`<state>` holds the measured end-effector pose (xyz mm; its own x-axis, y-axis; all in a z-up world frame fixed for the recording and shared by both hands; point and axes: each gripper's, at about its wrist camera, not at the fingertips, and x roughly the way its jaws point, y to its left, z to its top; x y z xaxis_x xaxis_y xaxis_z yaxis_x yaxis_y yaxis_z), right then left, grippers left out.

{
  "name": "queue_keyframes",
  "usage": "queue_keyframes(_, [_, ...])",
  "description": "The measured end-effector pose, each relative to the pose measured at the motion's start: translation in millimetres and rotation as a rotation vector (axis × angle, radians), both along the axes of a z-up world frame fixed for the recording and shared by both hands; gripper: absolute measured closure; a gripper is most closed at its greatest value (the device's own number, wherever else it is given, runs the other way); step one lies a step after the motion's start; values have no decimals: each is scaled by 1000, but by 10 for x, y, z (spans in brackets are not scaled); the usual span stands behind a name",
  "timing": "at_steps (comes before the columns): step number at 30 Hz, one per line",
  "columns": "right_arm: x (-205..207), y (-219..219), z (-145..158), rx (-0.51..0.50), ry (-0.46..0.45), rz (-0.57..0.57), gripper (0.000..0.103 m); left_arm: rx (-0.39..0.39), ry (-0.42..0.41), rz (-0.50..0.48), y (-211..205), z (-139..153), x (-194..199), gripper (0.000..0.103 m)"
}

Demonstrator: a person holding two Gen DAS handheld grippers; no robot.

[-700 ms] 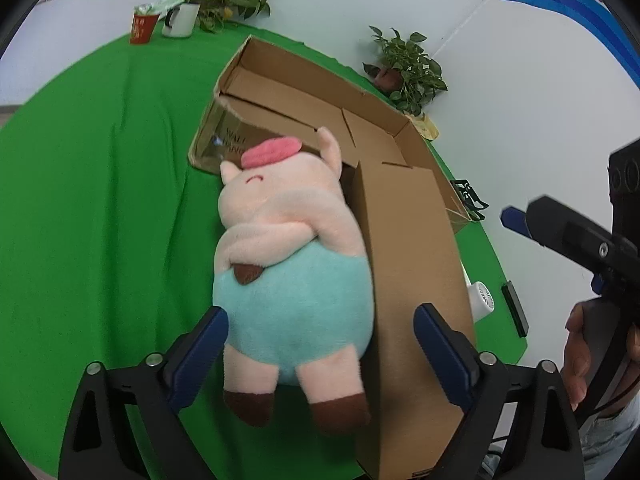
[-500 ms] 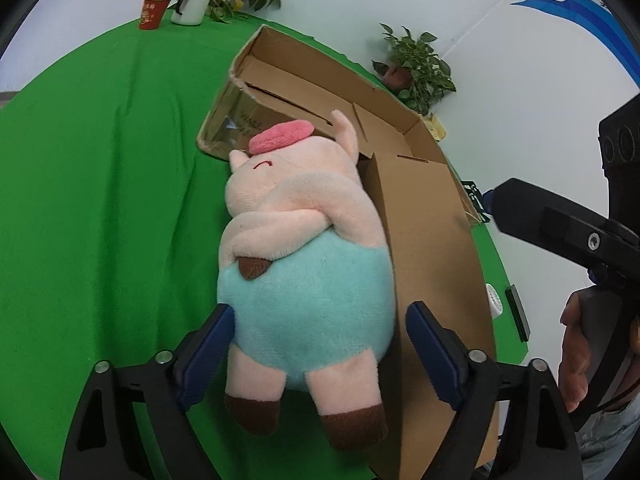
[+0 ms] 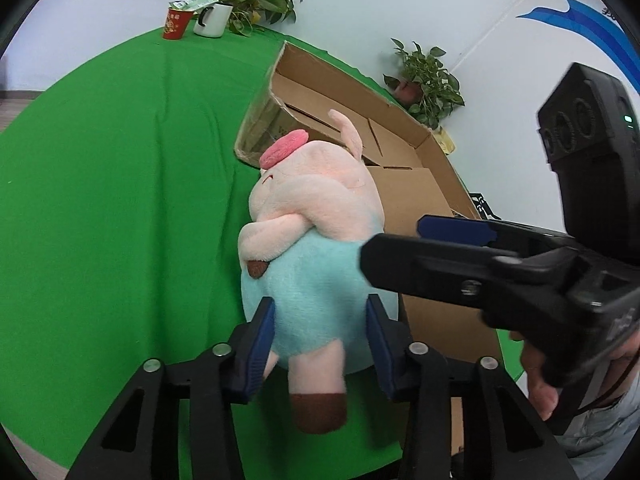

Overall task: Organize objects
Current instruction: 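Hold the pink-and-teal pig plush with both grippers and lift it over the box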

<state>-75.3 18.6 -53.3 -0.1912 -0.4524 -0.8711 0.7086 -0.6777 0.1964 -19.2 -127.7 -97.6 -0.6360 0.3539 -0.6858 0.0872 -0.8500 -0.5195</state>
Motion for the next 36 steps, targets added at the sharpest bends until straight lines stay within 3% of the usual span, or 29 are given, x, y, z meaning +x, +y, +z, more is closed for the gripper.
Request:
queue_keyframes(3, [33, -125, -107, 19, -19, 22, 1, 3, 9, 15, -30, 22, 156, 70])
queue_keyframes(6, [33, -236, -224, 36, -64, 41, 5, 37, 14, 22, -53, 8, 159, 67])
queue_keyframes(8, [37, -264, -254, 54, -54, 39, 5, 58, 16, 45, -80, -8, 134, 58])
queue_keyframes(10, [11, -242, -256, 52, -52, 29, 7, 58, -5, 79, -89, -25, 80, 34])
queue_keyframes(12, [-43, -179, -258, 31, -67, 9, 12, 61, -13, 93, -116, -68, 85, 27])
queue_keyframes(15, [-92, -129, -276, 28, -74, -5, 20, 97, -28, 61, -73, -147, 58, 27])
queue_keyframes(20, [2, -176, -349, 52, -26, 9, 21, 117, -42, 11, 75, -236, -115, 29])
queue_keyframes(28, [0, -79, -332, 47, 14, 8, 36, 34, -32, 15, 270, -168, -252, 49])
queue_keyframes(32, [8, -30, -263, 4, 20, 0, 44, -39, 1, 19, 418, 5, -290, 52])
queue_keyframes(36, [63, 73, -25, -63, 70, 0, 45, -99, 72, 19, 574, 294, -286, 52])
